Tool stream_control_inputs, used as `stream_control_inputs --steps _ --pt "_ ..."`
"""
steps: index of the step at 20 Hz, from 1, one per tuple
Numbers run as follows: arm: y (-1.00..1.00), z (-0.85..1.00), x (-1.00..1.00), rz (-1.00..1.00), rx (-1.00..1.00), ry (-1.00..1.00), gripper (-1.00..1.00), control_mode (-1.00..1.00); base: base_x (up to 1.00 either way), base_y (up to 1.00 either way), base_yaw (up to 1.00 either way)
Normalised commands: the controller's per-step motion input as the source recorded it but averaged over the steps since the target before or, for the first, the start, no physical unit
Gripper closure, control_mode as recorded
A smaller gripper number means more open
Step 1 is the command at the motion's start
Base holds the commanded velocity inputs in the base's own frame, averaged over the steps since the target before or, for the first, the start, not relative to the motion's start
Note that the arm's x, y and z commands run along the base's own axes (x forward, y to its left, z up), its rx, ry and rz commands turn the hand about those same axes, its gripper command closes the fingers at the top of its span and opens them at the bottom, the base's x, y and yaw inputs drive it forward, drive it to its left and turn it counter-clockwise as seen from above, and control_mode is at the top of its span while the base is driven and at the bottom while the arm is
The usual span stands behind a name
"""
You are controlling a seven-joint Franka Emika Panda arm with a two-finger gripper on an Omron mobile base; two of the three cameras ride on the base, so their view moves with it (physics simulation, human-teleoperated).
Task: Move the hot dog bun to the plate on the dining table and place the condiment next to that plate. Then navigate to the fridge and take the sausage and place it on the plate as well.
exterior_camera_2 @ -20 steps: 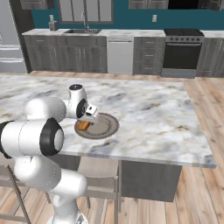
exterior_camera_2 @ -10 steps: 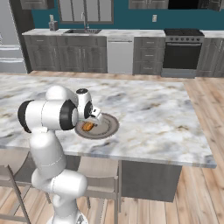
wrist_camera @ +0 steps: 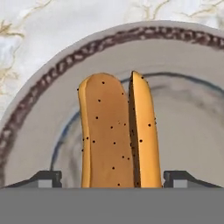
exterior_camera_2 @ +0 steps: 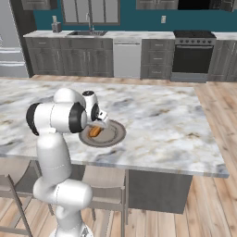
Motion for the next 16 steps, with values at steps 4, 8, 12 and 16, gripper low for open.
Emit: stream_control_inputs --steps 4,8,12,16 --pt "0.15 0.39 -0.13 -0.01 0.0 0.0 -1.0 -1.0 0.0 0.0 0.0" --pt "0.06 1.0 -0.68 -0.03 0.0 -0.13 -1.0 -1.0 0.0 0.0 0.0" --pt "0.02 1.0 -0.79 -0.04 0.0 -0.09 -1.0 -1.0 0.0 0.0 0.0" --pt "0.0 1.0 -0.82 -0.05 -0.03 0.0 -1.0 -1.0 0.0 0.0 0.0"
